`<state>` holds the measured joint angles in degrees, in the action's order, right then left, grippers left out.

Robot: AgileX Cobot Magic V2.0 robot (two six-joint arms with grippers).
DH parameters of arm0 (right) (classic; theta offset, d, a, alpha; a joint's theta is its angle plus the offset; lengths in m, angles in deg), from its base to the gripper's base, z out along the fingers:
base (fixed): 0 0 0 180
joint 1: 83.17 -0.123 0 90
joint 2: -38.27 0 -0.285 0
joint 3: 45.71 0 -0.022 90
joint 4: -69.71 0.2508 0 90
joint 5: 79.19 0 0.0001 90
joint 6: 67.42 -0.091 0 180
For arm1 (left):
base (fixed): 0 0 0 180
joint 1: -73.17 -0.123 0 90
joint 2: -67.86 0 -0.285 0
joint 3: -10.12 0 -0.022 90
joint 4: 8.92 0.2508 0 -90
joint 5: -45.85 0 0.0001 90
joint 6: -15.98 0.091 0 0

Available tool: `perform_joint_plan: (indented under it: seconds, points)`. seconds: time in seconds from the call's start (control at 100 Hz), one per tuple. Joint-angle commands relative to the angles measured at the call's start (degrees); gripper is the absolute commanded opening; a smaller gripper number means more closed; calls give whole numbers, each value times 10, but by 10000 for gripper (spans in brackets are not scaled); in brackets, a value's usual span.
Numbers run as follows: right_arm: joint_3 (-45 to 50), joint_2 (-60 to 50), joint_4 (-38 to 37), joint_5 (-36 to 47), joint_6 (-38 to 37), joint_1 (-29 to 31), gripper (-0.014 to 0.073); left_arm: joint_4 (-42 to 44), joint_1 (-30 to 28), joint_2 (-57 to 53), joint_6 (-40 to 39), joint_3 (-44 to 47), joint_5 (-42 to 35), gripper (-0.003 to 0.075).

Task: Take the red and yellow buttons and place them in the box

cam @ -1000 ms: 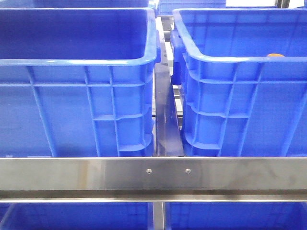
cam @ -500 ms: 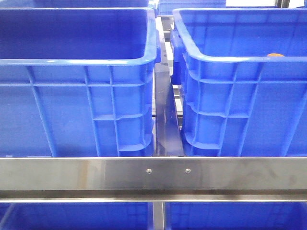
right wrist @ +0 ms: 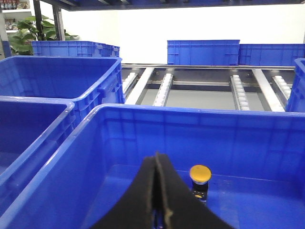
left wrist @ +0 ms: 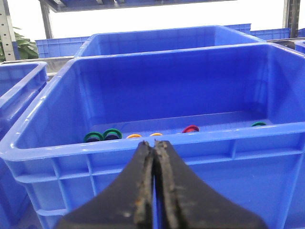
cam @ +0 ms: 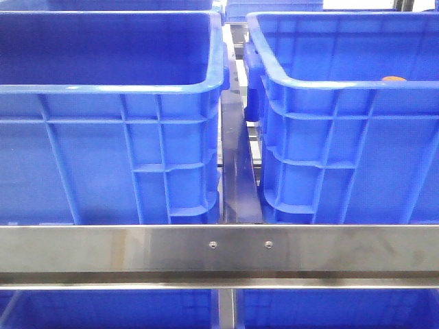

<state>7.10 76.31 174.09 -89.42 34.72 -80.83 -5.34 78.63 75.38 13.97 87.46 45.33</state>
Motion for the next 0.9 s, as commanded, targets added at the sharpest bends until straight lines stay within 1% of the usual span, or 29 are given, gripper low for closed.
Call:
perform_joint_plan:
  seconds: [0.0, 0.89]
  points:
    - [-15, 1, 20, -18, 4, 2, -68, -6, -2, -19, 0, 24, -48, -19]
    - [-15, 1, 21, -14, 4, 2, -68, -6, -2, -19, 0, 24, -48, -19]
